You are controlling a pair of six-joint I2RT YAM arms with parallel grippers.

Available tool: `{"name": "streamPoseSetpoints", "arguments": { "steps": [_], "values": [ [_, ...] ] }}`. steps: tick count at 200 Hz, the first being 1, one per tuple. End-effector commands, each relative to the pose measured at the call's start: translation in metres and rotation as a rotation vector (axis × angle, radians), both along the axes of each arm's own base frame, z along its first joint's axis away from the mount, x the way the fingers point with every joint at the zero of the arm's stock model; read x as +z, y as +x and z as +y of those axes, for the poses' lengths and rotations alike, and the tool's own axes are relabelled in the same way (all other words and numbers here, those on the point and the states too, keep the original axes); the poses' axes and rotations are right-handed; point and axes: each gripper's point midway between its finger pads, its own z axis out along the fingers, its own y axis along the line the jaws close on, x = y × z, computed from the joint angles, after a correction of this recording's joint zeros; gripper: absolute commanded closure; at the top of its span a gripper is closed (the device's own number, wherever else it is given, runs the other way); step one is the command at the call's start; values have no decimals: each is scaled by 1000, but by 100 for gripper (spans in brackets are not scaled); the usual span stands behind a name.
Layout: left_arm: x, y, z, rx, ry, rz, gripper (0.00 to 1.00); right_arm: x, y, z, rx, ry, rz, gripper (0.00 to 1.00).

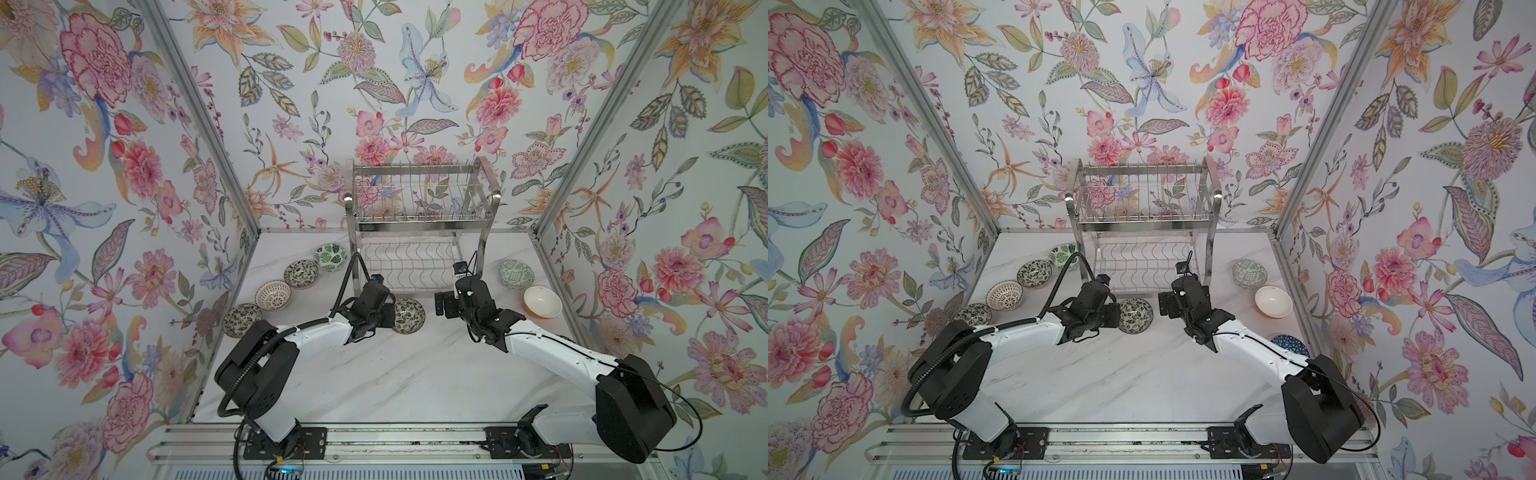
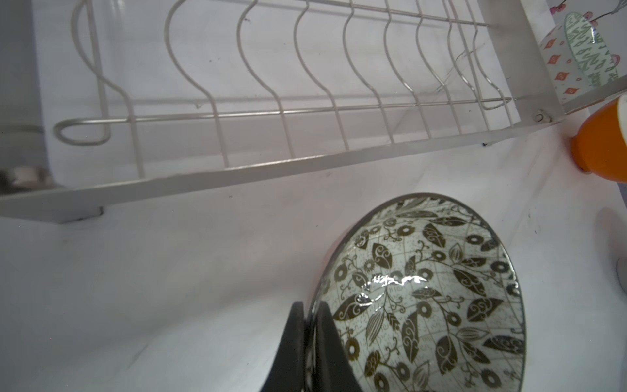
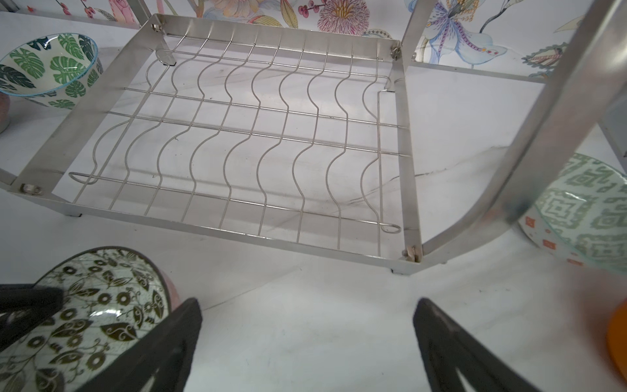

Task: Load bowls into a dish rack
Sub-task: Place the bowl at the center of the table.

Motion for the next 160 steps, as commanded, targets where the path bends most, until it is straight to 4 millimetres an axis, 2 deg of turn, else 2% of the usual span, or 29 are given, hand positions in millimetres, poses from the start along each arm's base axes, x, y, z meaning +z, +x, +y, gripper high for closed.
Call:
{"name": "streamPoseSetpoints", "arguments": {
  "steps": [1,54,92,100,135,160],
  "values": [
    [4,9,-12,-10,-1,-14,100,-10,-12,-2,7,-3,41,1],
    [-10,5,-12,-14,53,2,98,-14,-15,9,40,-2,49,1],
    [-10,4,-11,-17,64,3,86,-13,-12,13,52,-7,52,1],
    [-6,5,-11,-18,69,-7,83,-12,-18,23,83,-10,52,1],
    [18,12,5,0,156,-76,68,-9,-21,29,103,-14,45,1],
    [39,15,20,4,243,-128,64,-9,-23,33,115,-14,47,1]
  ]
}}
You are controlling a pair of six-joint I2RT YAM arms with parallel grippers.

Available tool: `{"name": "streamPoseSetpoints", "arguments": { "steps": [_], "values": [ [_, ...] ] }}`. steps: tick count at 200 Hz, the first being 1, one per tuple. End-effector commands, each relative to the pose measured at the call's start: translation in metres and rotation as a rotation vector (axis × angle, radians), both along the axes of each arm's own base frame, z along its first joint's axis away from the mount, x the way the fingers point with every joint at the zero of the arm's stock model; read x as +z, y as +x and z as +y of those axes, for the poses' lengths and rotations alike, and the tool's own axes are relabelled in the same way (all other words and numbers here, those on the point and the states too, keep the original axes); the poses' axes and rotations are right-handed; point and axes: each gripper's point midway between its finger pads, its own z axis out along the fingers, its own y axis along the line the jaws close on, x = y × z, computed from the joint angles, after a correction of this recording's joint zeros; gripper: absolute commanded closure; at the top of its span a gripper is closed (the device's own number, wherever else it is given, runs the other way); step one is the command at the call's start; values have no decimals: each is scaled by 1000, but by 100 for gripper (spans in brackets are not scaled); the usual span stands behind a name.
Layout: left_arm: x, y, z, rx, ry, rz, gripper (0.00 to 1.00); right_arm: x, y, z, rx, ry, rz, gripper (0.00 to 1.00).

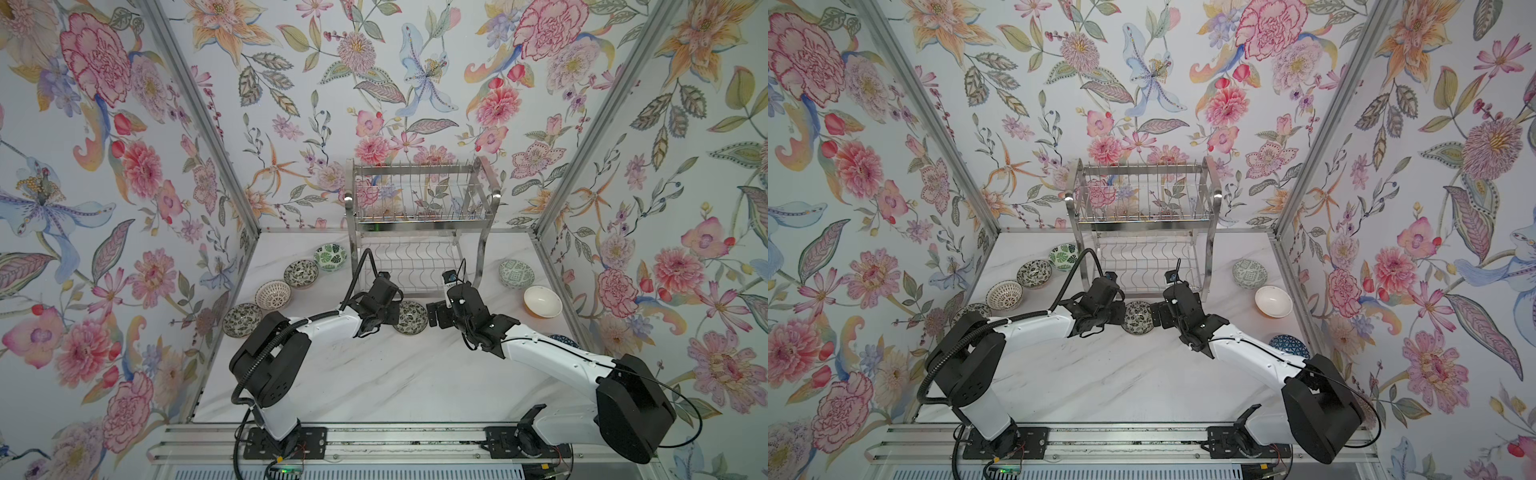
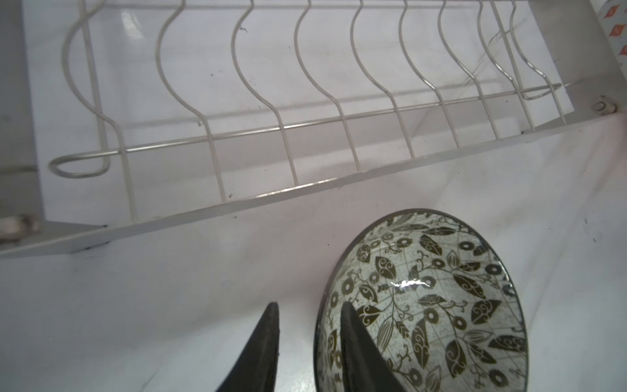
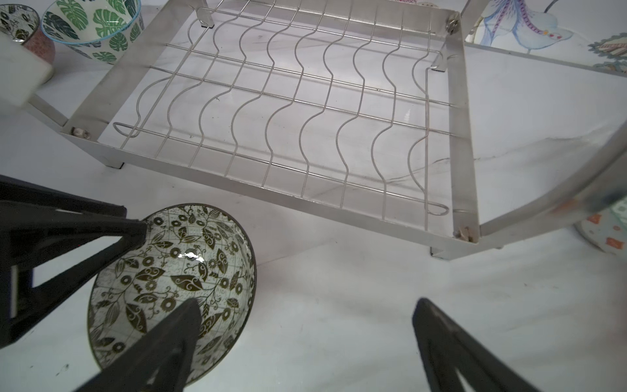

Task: Load bowls into a dish rack
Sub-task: Place the bowl at the center of the table.

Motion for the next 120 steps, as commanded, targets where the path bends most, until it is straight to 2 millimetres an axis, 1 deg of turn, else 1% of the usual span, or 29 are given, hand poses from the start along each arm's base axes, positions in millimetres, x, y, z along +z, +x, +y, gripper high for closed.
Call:
{"name": "streamPoseSetpoints", "arguments": {
  "steps": [1,26,31,33,36,53,68,84,91,107,120],
  "values": [
    [36,6,15,6,104,-92,64,3,-1,6,15,-8,3,1],
    [58,6,39,45,189,-154,64,3,-4,14,33,-2,5,1],
    [59,6,43,52,209,-161,63,2,-4,16,37,-2,7,1],
    [68,5,45,58,200,-181,63,2,-5,17,40,-2,7,1],
    [73,5,48,62,206,-196,63,3,-5,19,45,-1,7,1],
    [87,3,67,106,257,-244,56,2,-7,30,65,-1,8,1],
    [93,-1,84,148,293,-266,35,0,-9,42,87,-2,10,1],
    [94,-8,97,167,292,-270,17,0,-13,59,113,2,12,1],
    [94,-12,101,169,279,-271,2,-1,-14,66,125,4,14,1],
    [91,-18,111,179,218,-265,1,-6,-18,84,149,1,27,1],
    [87,-23,117,182,126,-256,1,-12,-22,100,172,-2,41,1]
  ]
}}
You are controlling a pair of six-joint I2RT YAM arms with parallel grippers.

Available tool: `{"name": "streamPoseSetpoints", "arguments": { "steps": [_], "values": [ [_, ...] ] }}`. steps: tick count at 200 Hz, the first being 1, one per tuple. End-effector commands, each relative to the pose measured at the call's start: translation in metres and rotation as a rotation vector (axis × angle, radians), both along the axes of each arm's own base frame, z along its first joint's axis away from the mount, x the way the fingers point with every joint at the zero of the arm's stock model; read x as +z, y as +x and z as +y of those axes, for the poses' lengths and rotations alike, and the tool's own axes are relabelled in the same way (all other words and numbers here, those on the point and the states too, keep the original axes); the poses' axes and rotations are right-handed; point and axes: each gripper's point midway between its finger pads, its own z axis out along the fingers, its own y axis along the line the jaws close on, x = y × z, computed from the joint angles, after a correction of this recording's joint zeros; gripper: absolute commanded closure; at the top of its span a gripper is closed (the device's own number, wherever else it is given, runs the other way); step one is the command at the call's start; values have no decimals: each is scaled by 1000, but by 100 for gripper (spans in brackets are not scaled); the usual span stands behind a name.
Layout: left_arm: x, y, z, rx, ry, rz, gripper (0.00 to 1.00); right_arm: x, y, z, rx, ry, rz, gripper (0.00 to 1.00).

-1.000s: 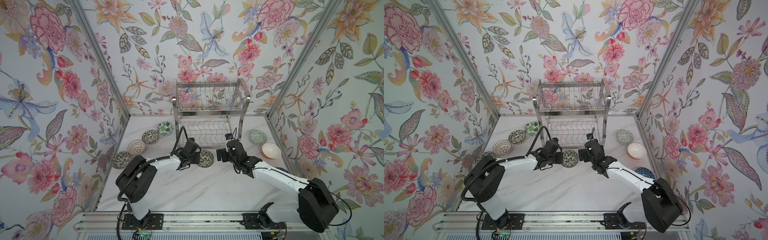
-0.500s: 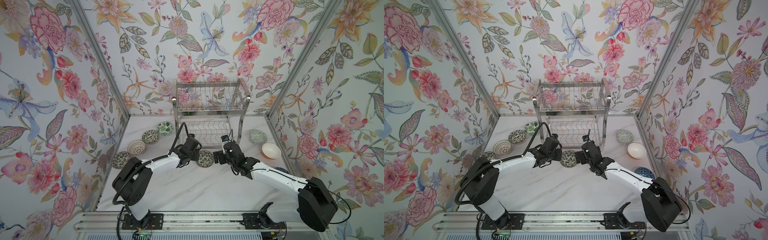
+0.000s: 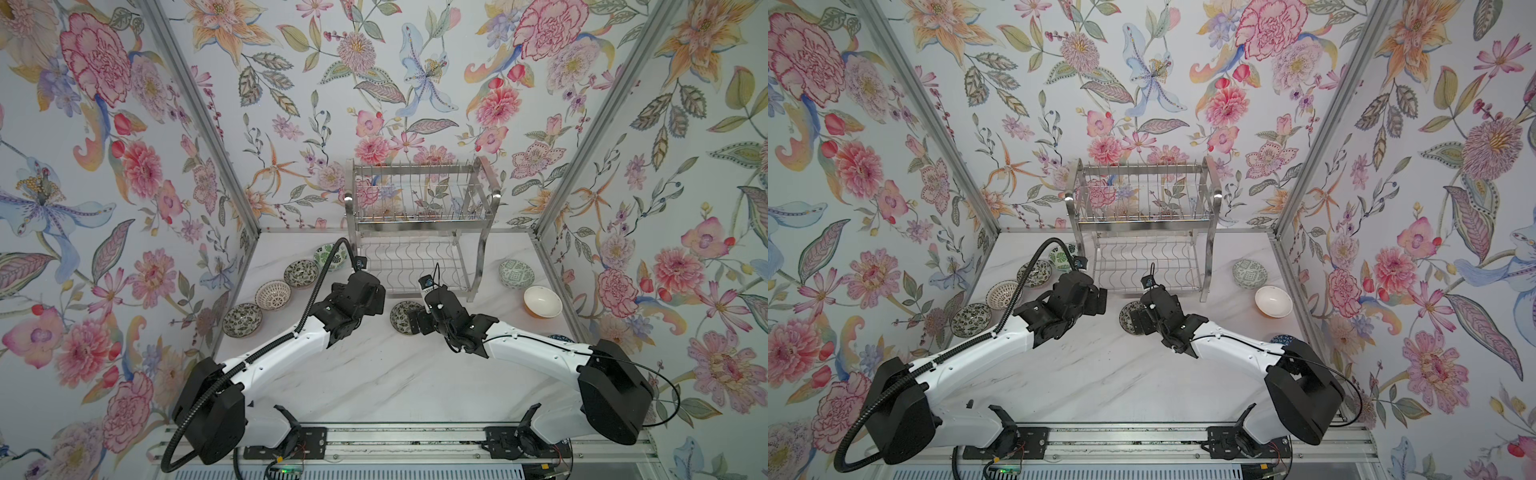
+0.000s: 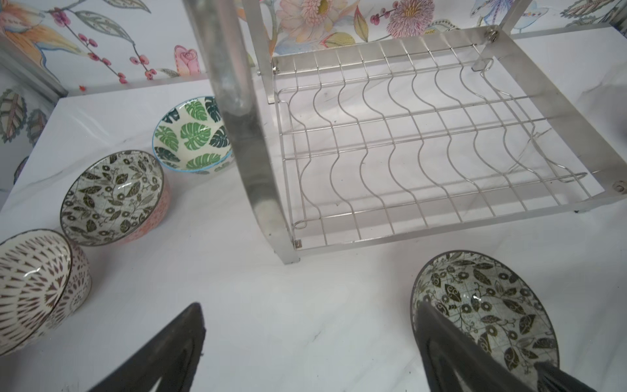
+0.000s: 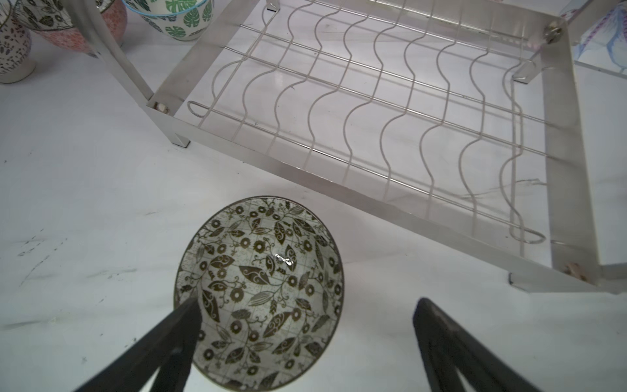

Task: Load bowls into a dish rack
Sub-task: Place the bowl at the center of the table, then pick up the bowl from the center of the table.

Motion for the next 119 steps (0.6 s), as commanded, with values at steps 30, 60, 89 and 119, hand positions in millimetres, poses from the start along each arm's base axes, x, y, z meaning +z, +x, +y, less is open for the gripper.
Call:
{"name": "streamPoseSetpoints", "arguments": {
  "steps": [30,60,89,119],
  "values": [
    [-18,-22,20,-75,-395,25,1,-19,-11,53,51,-15,44,6],
    [-17,-34,13,-141,-575,7,1,-41,-14,63,52,-44,100,22],
    [-27,-38,5,-170,-635,33,1,-58,-14,65,43,-80,141,32],
    [-42,-37,5,-151,-628,72,1,-68,-12,63,33,-109,156,43]
  ]
}}
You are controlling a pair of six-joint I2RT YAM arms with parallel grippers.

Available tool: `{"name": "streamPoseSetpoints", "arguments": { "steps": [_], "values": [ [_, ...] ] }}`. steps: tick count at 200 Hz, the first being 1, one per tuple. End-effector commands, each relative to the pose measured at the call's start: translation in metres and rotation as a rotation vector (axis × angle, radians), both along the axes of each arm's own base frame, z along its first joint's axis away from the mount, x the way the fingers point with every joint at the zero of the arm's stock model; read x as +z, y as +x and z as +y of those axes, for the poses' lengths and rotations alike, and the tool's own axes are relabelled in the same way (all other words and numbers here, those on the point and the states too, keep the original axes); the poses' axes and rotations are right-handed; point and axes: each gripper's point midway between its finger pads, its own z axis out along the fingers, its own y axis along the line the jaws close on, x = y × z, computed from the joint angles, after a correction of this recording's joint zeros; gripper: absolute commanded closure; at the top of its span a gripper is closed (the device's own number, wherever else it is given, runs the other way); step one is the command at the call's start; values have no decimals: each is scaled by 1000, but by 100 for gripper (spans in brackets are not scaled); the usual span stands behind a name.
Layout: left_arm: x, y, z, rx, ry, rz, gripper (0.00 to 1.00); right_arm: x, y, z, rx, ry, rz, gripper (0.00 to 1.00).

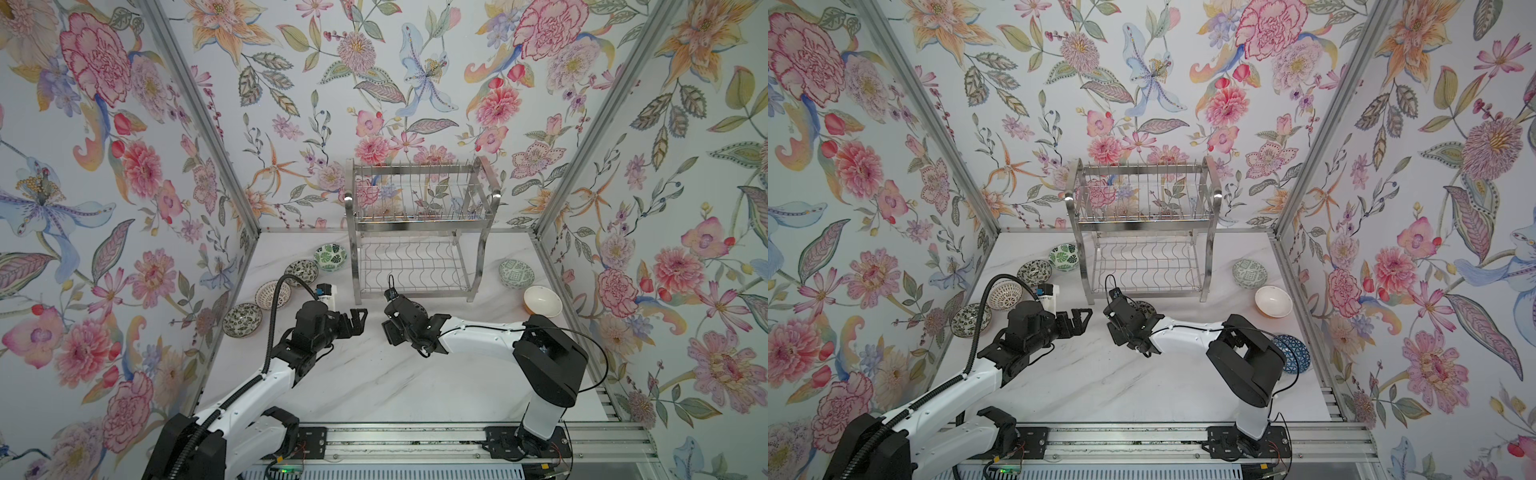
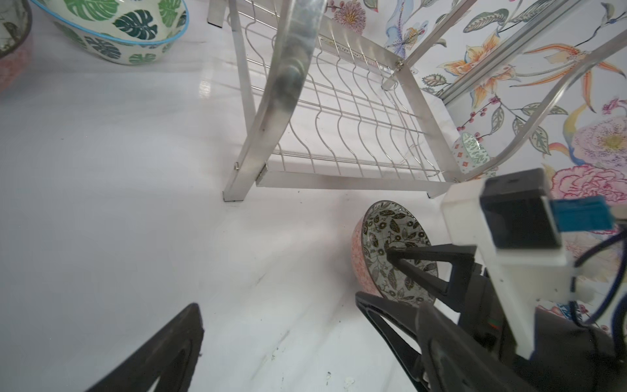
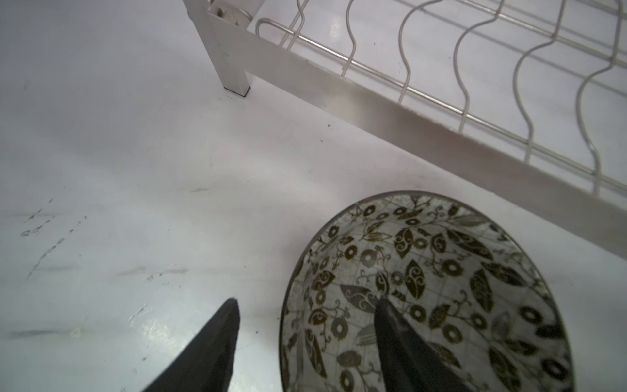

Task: Load bowls into a dish rack
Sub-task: Pick up the bowl from the center of the table.

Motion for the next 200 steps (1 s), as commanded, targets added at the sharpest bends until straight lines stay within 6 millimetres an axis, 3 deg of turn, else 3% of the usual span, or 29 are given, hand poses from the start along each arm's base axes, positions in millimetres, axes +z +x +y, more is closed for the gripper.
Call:
{"name": "streamPoseSetpoints", "arguments": {
  "steps": [1,26,61,78,109,147,200],
  "values": [
    [-1,1,-8,-26,-58,6,1,-4,2,-2,-21,-24,16,44],
    [-8,4,-5,0,-45,22,1,-13,3,-2,-17,-42,26,57],
    [-9,6,1,60,-84,10,1,-18,2,0,-6,-52,31,67],
    [-7,8,8,99,-74,-7,1,-18,2,2,5,-51,30,76],
    [1,11,14,111,-33,-50,1,-9,3,4,19,-38,12,83],
    [9,13,14,102,-22,-93,1,25,4,11,65,45,-43,89],
    [26,20,8,100,-73,-147,1,113,13,15,132,359,-160,94]
  ]
}}
